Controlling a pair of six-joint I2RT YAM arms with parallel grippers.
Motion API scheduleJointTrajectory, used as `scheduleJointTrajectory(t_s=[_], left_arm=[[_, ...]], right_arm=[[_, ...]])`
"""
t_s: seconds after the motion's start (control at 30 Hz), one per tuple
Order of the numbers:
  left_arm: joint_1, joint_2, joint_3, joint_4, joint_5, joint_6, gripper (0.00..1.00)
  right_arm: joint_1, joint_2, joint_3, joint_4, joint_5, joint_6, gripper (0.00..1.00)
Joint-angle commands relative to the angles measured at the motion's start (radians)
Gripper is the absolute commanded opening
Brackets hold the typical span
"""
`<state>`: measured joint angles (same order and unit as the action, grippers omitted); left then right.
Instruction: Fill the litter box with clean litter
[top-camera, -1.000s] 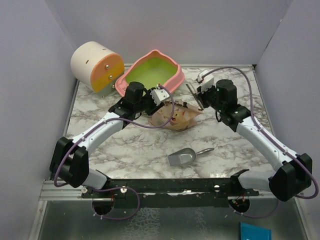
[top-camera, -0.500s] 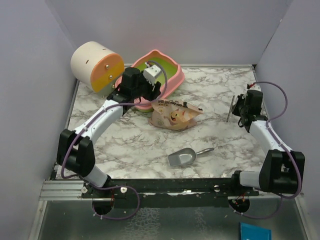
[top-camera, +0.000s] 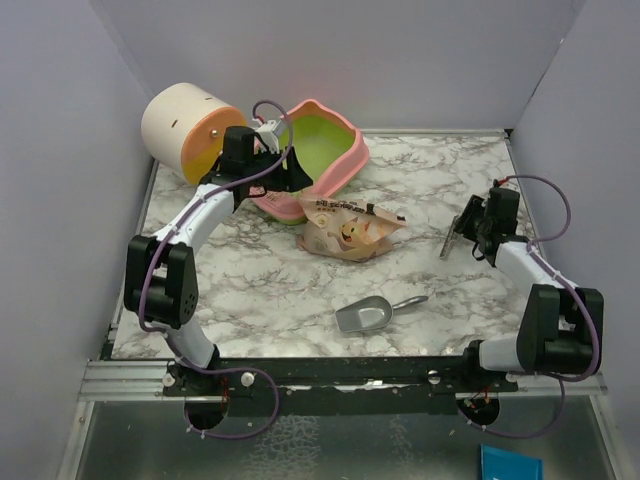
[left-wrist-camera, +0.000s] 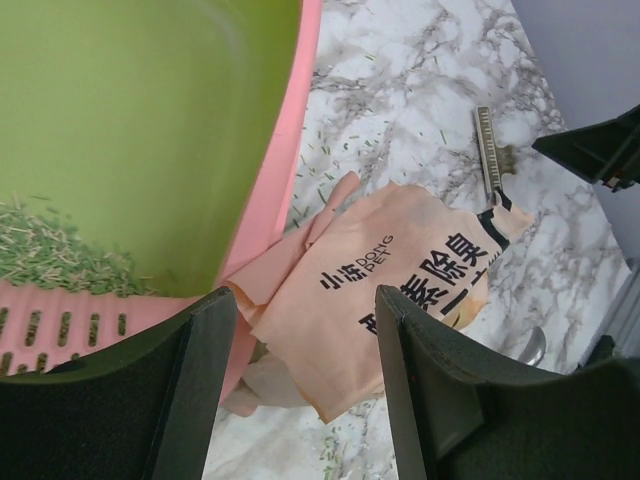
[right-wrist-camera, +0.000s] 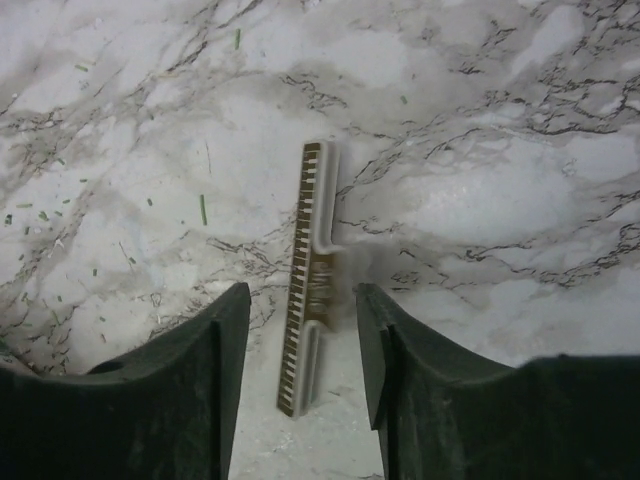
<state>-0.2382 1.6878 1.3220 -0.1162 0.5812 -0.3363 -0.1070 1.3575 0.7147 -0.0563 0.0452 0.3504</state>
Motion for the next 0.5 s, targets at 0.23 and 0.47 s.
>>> scheduleJointTrajectory(t_s=[0.23, 0.47], left_arm=[[-0.002, 0.082, 0.019, 0.010, 0.124, -0.076, 0.60], [-0.003, 0.088, -0.002, 0.084, 0.256, -0.167, 0.57]], right_arm=[[-0.007, -0.105, -0.044, 0.043, -0.134, 0.034, 0.56], [-0.007, -0.217, -0.023, 0.000, -0.325, -0.030, 0.56]])
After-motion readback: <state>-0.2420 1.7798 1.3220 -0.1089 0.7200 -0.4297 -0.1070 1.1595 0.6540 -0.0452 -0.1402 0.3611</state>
